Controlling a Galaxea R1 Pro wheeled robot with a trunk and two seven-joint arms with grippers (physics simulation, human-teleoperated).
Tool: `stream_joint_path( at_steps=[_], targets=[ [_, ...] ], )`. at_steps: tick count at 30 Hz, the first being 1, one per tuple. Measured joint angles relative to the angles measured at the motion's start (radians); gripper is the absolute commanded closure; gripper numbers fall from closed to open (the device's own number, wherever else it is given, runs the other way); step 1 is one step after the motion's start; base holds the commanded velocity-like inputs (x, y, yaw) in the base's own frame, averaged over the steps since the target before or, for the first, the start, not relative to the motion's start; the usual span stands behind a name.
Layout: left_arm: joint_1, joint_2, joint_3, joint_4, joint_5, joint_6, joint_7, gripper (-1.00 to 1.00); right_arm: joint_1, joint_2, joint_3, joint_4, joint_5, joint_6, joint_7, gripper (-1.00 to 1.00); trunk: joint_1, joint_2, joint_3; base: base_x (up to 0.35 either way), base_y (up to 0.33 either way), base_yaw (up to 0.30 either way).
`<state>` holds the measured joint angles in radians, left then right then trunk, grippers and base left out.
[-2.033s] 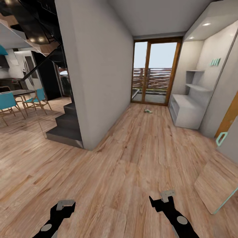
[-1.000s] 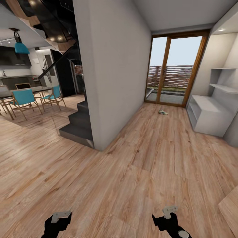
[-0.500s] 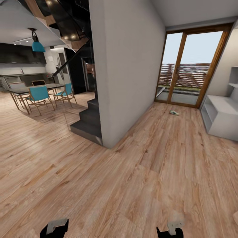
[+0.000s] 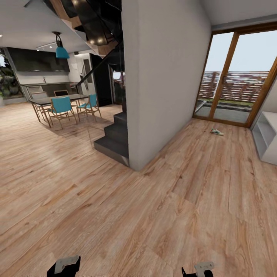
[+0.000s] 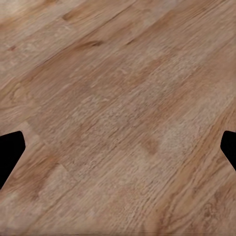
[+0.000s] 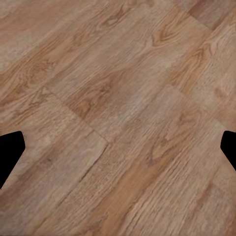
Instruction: Pick up the two gym shoes and the two sandals from the corridor floor and place them onto the hallstand (shoe rack) in the corridor, making sure they are on the rack and not on the floor. Arrange them so the two gym shoes are next to each other and the two sandals are next to each other.
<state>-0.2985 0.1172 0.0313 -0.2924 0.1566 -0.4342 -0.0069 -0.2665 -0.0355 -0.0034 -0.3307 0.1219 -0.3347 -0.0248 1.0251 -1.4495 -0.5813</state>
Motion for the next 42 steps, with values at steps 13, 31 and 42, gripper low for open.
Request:
stream_joint_path(
  at_steps=[13,31,42],
  targets=[
    [0.001,0.001,0.001,0.001,0.000,0.000,-0.001,-1.00,0.000,-0.001,-0.012,0.001,-0.009,-0.037,0.000,-1.00,0.000,0.000,-0.014,0.000,0.000,0.212],
    [0.002,0.001,-0.001,0.002,0.000,-0.002,-0.001,-1.00,0.000,-0.001,-0.015,0.017,-0.011,-0.078,0.000,-1.00,0.000,0.000,-0.033,0.046,-0.069,0.216],
    [0.013,0.001,0.000,0.000,0.000,-0.002,0.000,-1.00,0.000,0.000,-0.015,0.022,-0.011,-0.078,0.000,-1.00,0.000,0.000,-0.042,0.094,-0.247,0.245]
  ],
)
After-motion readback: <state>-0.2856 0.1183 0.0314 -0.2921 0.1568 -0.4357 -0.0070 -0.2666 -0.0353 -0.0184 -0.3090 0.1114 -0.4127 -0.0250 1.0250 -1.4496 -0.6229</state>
